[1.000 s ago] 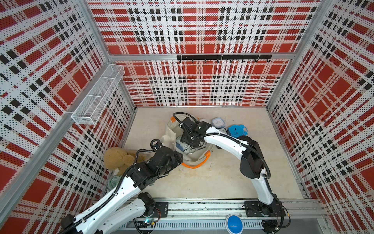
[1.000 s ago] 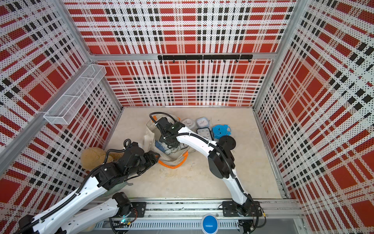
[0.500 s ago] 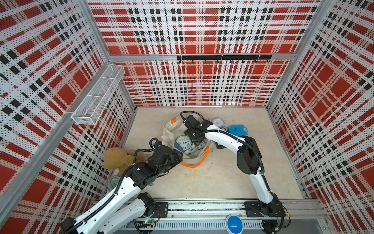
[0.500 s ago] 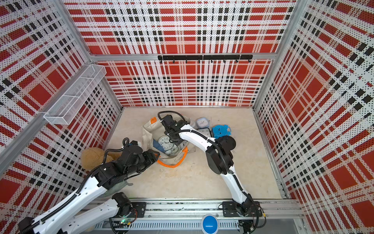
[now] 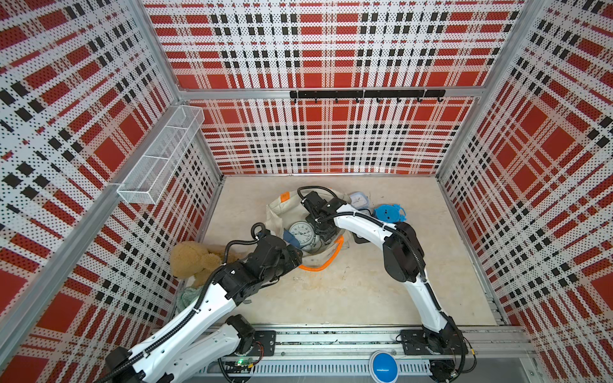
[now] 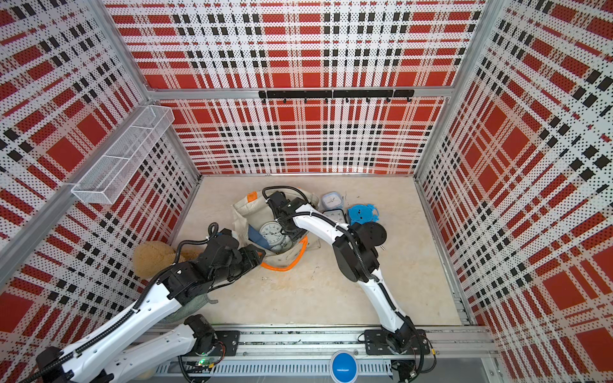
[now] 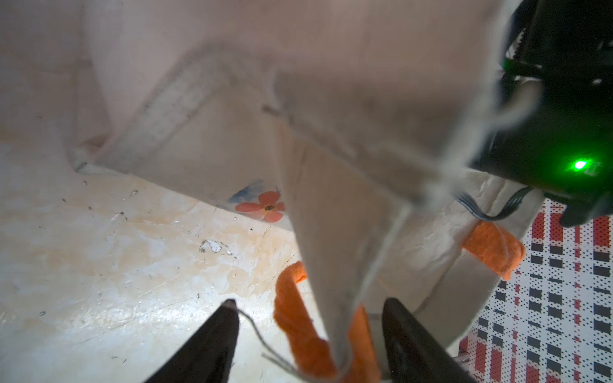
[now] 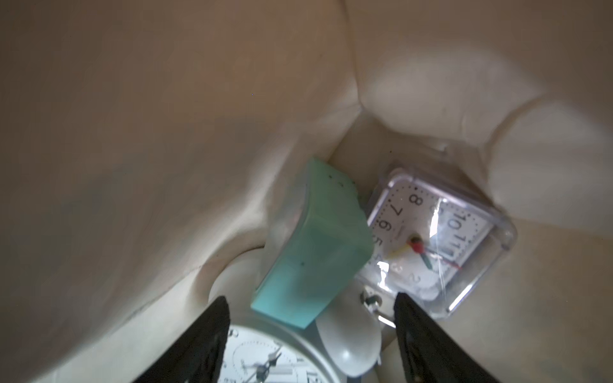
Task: Take the alarm clock out of the canvas bag
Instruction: Pick up the alarm from the canvas bag, then place the alarm at the center of the board.
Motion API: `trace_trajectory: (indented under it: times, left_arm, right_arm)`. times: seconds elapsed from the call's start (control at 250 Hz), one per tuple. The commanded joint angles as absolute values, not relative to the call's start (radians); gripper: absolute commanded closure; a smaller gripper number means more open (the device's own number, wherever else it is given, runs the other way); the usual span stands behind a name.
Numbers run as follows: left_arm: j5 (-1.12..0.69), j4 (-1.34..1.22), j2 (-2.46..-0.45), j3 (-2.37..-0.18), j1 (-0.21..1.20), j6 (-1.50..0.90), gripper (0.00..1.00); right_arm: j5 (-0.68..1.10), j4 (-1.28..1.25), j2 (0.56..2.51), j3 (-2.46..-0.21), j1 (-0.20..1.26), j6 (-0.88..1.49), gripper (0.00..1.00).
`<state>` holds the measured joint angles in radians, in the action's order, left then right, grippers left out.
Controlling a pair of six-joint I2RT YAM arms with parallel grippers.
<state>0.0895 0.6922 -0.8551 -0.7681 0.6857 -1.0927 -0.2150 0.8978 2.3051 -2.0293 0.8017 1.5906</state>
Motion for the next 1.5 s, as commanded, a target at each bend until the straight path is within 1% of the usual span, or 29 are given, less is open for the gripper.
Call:
trace_trajectory:
  times: [0.0, 0.144, 0.256, 0.364, 0.44, 0.548, 0.82, 1.072, 1.236, 1.352, 1.497]
  left_arm:
    - [0.09, 0.672, -0.853, -0.786, 0.679, -1.081, 0.29]
    - [0.091, 0.675, -0.85, -0.786, 0.677, -1.081, 0.28]
    - [0.09, 0.679, -0.85, -0.787, 0.674, -1.081, 0.28]
    - [0.092, 0.686, -0.844, -0.787, 0.671, -1.081, 0.27]
    - [0.095, 0.687, -0.842, -0.788, 0.672, -1.081, 0.27]
    - [0.1, 0.687, -0.84, -0.79, 0.672, -1.081, 0.27]
    - [0.11, 0.698, -0.835, -0.805, 0.671, -1.077, 0.26]
    - [0.131, 0.707, -0.831, -0.831, 0.672, -1.053, 0.26]
    - [0.159, 0.746, -0.84, -0.901, 0.671, -0.996, 0.26]
    - [0.191, 0.788, -0.837, -0.962, 0.672, -0.955, 0.26]
    - [0.241, 0.842, -0.82, -1.042, 0.671, -0.902, 0.25]
  right_arm:
    - [-0.272, 0.912, 2.345, -2.045, 0.779, 1.625, 0.24]
    - [-0.279, 0.931, 2.383, -2.072, 0.778, 1.617, 0.32]
    - [-0.283, 0.942, 2.402, -2.077, 0.778, 1.601, 0.4]
    - [-0.285, 0.942, 2.4, -2.063, 0.779, 1.595, 0.51]
    - [-0.293, 0.931, 2.389, -2.054, 0.779, 1.574, 0.61]
    - [-0.296, 0.925, 2.38, -2.052, 0.779, 1.551, 0.66]
    - [-0.281, 0.879, 2.321, -2.025, 0.783, 1.488, 0.68]
    - [-0.312, 0.826, 2.195, -2.037, 0.809, 1.301, 0.68]
    - [-0.309, 0.825, 2.144, -2.094, 0.825, 1.18, 0.67]
    - [-0.274, 0.851, 2.118, -2.139, 0.832, 1.122, 0.67]
    - [-0.227, 0.852, 2.053, -2.123, 0.838, 1.066, 0.66]
